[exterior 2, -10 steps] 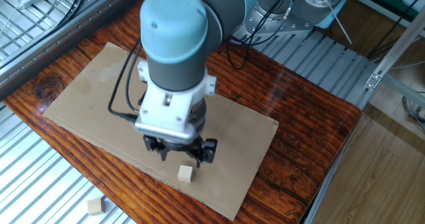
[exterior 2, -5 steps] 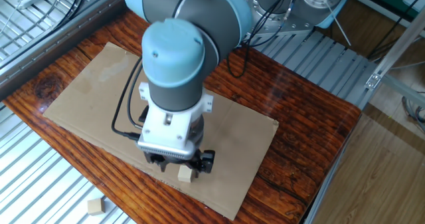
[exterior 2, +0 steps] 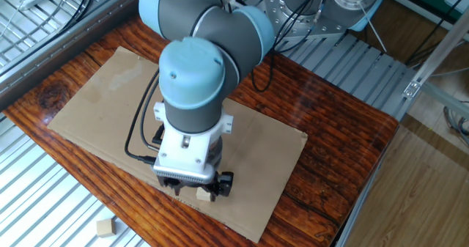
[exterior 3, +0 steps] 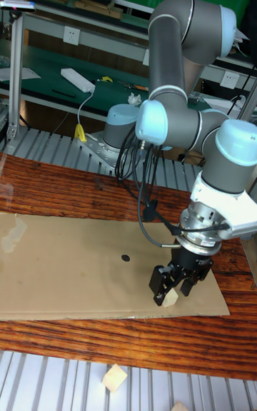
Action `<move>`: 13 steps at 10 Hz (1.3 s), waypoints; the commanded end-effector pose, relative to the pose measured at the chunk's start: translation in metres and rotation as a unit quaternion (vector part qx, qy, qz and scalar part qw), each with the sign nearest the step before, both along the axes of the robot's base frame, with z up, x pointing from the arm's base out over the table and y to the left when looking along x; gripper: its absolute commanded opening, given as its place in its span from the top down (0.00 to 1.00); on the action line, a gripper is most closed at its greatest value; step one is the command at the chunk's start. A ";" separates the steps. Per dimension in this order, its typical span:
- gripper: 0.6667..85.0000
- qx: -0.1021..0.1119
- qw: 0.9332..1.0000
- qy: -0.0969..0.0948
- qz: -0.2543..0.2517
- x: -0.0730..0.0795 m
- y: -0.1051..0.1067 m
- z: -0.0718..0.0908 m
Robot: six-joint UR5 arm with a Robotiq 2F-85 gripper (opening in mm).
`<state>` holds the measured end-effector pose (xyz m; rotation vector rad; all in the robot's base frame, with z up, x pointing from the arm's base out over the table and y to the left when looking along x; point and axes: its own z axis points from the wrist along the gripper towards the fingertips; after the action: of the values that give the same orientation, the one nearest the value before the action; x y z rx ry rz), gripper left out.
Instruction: Pick up one small block
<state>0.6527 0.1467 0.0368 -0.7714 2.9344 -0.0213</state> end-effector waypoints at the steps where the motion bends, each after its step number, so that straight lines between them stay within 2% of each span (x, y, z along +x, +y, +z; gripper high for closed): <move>1: 0.25 0.008 1.000 0.002 0.002 0.003 0.002 -0.012; 3: 0.30 0.020 1.000 0.005 0.001 0.003 0.008 -0.018; 5: 0.33 0.025 1.000 0.006 -0.001 0.001 0.010 -0.020; 6: 0.38 0.025 1.000 0.006 -0.004 0.001 0.010 -0.021; 7: 0.51 0.022 1.000 0.006 -0.009 0.001 0.009 -0.021; 8: 0.77 0.013 1.000 0.004 -0.019 0.002 0.004 -0.021; 9: 1.00 -0.005 1.000 0.001 -0.023 0.003 -0.006 -0.021; 11: 1.00 0.005 1.000 -0.012 -0.029 0.012 -0.003 -0.018; 13: 0.99 0.008 0.999 -0.011 -0.036 0.013 -0.006 -0.008</move>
<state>0.6614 0.1431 0.0207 -0.7022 2.9373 -0.0247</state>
